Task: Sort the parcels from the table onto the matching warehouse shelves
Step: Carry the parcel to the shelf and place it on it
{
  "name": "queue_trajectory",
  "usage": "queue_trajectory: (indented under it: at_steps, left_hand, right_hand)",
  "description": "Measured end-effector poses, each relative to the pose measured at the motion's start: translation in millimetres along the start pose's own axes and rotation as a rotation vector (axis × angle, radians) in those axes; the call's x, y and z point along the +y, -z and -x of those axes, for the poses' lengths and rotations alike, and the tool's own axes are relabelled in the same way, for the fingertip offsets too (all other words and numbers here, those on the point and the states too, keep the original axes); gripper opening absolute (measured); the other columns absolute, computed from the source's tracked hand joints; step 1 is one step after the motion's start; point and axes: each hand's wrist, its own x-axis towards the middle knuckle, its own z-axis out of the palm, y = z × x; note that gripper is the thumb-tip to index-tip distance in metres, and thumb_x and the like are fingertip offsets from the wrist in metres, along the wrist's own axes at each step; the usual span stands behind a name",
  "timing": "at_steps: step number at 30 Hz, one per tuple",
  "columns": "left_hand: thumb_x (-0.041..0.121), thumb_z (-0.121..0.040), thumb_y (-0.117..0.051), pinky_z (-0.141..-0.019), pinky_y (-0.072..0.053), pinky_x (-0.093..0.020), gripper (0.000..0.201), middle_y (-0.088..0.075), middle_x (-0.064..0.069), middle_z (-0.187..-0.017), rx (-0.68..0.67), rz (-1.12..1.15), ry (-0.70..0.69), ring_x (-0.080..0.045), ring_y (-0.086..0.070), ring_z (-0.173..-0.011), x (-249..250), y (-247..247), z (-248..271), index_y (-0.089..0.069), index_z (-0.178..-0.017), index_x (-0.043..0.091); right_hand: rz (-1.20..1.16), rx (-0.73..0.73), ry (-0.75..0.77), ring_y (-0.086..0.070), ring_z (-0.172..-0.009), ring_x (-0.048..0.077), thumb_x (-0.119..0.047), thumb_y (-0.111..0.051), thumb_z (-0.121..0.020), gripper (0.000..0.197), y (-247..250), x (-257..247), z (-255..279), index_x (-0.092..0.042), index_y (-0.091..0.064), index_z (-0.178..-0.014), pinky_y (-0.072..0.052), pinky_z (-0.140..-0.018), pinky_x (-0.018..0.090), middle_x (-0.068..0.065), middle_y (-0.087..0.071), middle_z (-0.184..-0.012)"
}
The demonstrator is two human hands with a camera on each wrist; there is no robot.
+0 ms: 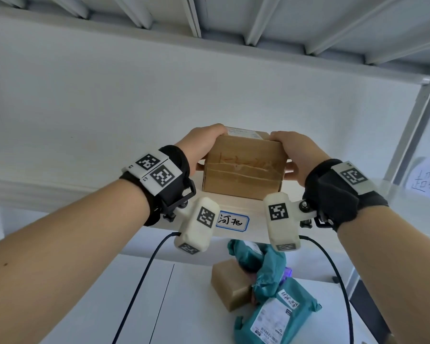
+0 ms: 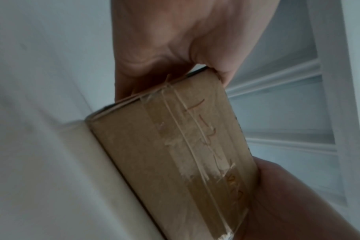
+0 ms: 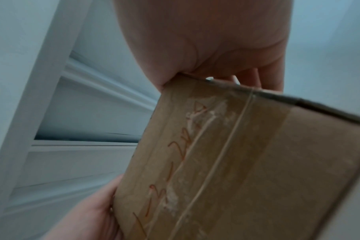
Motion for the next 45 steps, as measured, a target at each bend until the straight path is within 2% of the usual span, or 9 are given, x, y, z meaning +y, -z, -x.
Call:
queue_trajectory:
  at_steps: [8,15,17,20,22,25,29,37,45]
  left_hand:
    - [0.035,-0.091,-0.048,-0.070,-0.046,-0.030,0.021,-0.056,0.002,-0.078,0.001,-0.014,0.024,-0.015,-0.054,-0.068,-0.1,0.6,1.2,-0.059,-0.099,0.019]
    - [0.045,-0.082,-0.048,-0.097,-0.046,-0.041,0.048,-0.056,-0.004,-0.100,0.008,-0.069,0.018,-0.023,-0.056,-0.093,-0.6,0.8,5.0,-0.063,-0.114,0.013]
    - [0.044,-0.085,-0.045,-0.090,-0.045,-0.037,0.040,-0.055,-0.004,-0.103,0.000,-0.103,0.011,-0.022,-0.055,-0.097,2.8,0.3,9.4,-0.058,-0.108,0.014]
    - [0.042,-0.099,-0.033,-0.099,-0.036,-0.036,0.051,-0.051,-0.010,-0.138,-0.019,-0.231,-0.020,-0.026,-0.047,-0.128,13.5,1.3,22.9,-0.047,-0.136,0.011]
    - [0.043,-0.102,-0.022,-0.099,-0.033,-0.034,0.051,-0.050,-0.010,-0.137,-0.012,-0.321,-0.044,-0.025,-0.042,-0.130,18.1,3.0,26.5,-0.040,-0.140,0.013]
    - [0.044,-0.103,-0.019,-0.098,-0.032,-0.033,0.060,-0.040,-0.015,-0.149,0.008,-0.418,-0.069,-0.027,-0.037,-0.137,19.1,8.4,30.0,-0.032,-0.148,0.006]
    - [0.045,-0.101,-0.025,-0.110,-0.026,-0.033,0.064,-0.029,-0.012,-0.158,0.051,-0.514,-0.074,-0.025,-0.029,-0.144,18.0,16.3,36.6,-0.026,-0.151,0.005]
    - [0.041,-0.098,-0.043,-0.114,-0.021,-0.030,0.067,-0.020,-0.004,-0.162,0.111,-0.595,-0.121,-0.021,-0.021,-0.148,22.7,31.1,67.2,-0.021,-0.154,0.011]
    - [0.038,-0.096,-0.047,-0.112,-0.025,-0.030,0.068,-0.024,-0.004,-0.161,0.251,-0.730,-0.045,-0.021,-0.027,-0.146,15.8,67.4,120.5,-0.022,-0.154,0.015]
  right_hand:
    - [-0.004,0.023,-0.017,-0.056,-0.084,0.023,-0.026,-0.048,-0.093,0.017,0.3,-0.8,0.0,-0.020,-0.055,-0.107,-0.052,-0.079,0.039,0.001,-0.052,-0.085]
    - [0.008,0.064,-0.019,-0.055,-0.092,0.025,-0.028,-0.049,-0.093,0.023,-3.2,-3.2,5.9,-0.017,-0.056,-0.112,-0.052,-0.086,0.040,0.001,-0.053,-0.087]
    - [0.042,0.100,0.024,-0.056,-0.101,0.027,-0.026,-0.049,-0.094,0.028,-3.1,-3.8,7.4,-0.014,-0.058,-0.118,-0.050,-0.096,0.043,0.008,-0.061,-0.103]
    - [0.215,0.165,0.121,-0.048,-0.128,0.037,-0.017,-0.041,-0.099,0.043,-3.0,-7.7,13.0,0.005,-0.048,-0.135,-0.040,-0.107,0.043,0.025,-0.049,-0.140]
    - [0.295,0.180,0.146,-0.042,-0.133,0.038,-0.015,-0.035,-0.101,0.044,-2.9,-10.9,16.7,0.008,-0.045,-0.137,-0.036,-0.107,0.042,0.026,-0.045,-0.144]
    - [0.368,0.215,0.215,-0.044,-0.132,0.036,-0.015,-0.034,-0.100,0.042,-3.4,-13.4,24.8,0.004,-0.051,-0.133,-0.038,-0.106,0.042,0.020,-0.048,-0.144]
    - [0.401,0.197,0.313,-0.044,-0.134,0.023,-0.018,-0.037,-0.098,0.042,-1.7,-12.2,41.9,-0.018,-0.052,-0.137,-0.034,-0.106,0.027,0.000,-0.049,-0.146]
    - [0.524,0.179,0.558,-0.050,-0.129,0.019,-0.018,-0.037,-0.097,0.043,-13.1,-26.3,76.7,-0.025,-0.054,-0.136,-0.039,-0.105,0.028,-0.004,-0.052,-0.144]
    - [0.505,-0.018,0.672,-0.059,-0.113,0.021,-0.020,-0.038,-0.097,0.042,-62.0,-30.1,113.1,-0.026,-0.055,-0.135,-0.044,-0.102,0.031,-0.002,-0.058,-0.138]
